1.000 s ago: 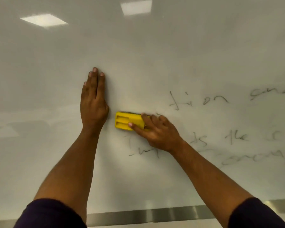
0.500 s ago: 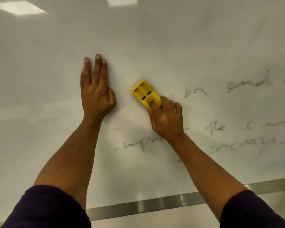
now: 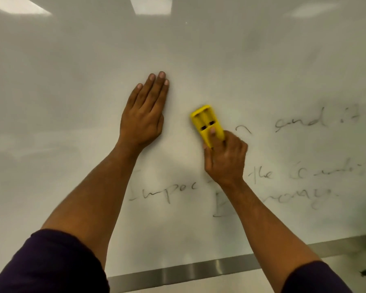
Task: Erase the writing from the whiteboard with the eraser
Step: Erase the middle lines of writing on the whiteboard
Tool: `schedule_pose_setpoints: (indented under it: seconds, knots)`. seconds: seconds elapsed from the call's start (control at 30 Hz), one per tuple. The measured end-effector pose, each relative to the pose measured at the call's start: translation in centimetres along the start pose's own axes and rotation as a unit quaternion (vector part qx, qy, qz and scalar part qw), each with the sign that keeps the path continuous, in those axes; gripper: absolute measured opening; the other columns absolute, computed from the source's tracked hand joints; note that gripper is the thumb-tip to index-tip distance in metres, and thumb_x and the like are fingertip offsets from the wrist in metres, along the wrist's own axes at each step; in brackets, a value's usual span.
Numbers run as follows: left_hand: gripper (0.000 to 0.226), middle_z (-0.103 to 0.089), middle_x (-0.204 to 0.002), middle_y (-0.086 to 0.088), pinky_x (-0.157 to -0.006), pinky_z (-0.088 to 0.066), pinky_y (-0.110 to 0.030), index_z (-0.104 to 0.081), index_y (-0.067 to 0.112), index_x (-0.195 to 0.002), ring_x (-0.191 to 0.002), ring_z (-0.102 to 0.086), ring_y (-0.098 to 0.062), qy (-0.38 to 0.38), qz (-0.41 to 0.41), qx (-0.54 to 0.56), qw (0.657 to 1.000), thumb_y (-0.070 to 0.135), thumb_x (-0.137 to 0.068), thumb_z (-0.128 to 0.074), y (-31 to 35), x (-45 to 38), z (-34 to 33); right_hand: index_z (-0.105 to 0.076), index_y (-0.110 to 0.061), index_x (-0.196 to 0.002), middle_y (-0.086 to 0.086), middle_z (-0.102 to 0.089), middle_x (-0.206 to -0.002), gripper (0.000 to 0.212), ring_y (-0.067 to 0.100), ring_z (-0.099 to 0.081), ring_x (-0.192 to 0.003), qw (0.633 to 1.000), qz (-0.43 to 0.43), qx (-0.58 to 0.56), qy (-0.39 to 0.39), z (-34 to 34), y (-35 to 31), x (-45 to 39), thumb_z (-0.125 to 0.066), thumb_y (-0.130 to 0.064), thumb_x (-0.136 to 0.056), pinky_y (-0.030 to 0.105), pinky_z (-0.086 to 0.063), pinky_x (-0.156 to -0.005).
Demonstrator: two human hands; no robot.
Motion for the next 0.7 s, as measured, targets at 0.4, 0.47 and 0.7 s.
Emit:
schedule_pose_setpoints:
  seconds: [0.4,0.47,0.7]
  knots:
    - [0.073,-0.024,-0.172,-0.011,-0.131,-0.022,-0.045,-0.026,0.006,-0.165,-0.161,-0.021,-0.026,-0.019,-0.039,0.018,0.999,0.012,-0.094,-0.042,2.9,-2.3,-0.3,-0.045,-0.020,-0.148,0.018,-0.060,-0.106,0.061,0.034,-0.057,-0.089,0.990,-0.142,-0.012,0.010,0.8,4.5,1.0,-0.068,-0.034,-0.094,0.041,-0.038,-0.072]
    - [0.072,-0.025,-0.172,-0.011,-0.131,-0.023,-0.044,-0.026,0.006,-0.165,-0.161,-0.021,-0.026,-0.024,-0.049,0.024,0.998,0.012,-0.095,-0.042,3.6,-2.9,-0.4,-0.042,-0.024,-0.151,0.019,-0.057,-0.103,0.061,0.034,-0.054,-0.088,0.992,-0.125,-0.007,-0.010,0.6,4.2,1.0,-0.065,-0.034,-0.096,0.041,-0.038,-0.071]
    - [0.071,-0.021,-0.173,-0.011,-0.131,-0.021,-0.044,-0.024,0.006,-0.166,-0.161,-0.018,-0.026,-0.046,-0.075,0.042,0.995,0.015,-0.097,-0.042,6.8,-5.1,-1.2,-0.045,-0.031,-0.151,0.016,-0.053,-0.098,0.061,0.031,-0.050,-0.086,0.989,-0.145,-0.017,-0.014,1.4,7.1,0.7,-0.065,-0.033,-0.094,0.040,-0.040,-0.072]
Point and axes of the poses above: each hand's wrist, its own x-axis away from the middle knuckle, its own z-axis out of the back of the hand, y = z × x, the point moved 4 cm from there along -x, towards the middle knuckle
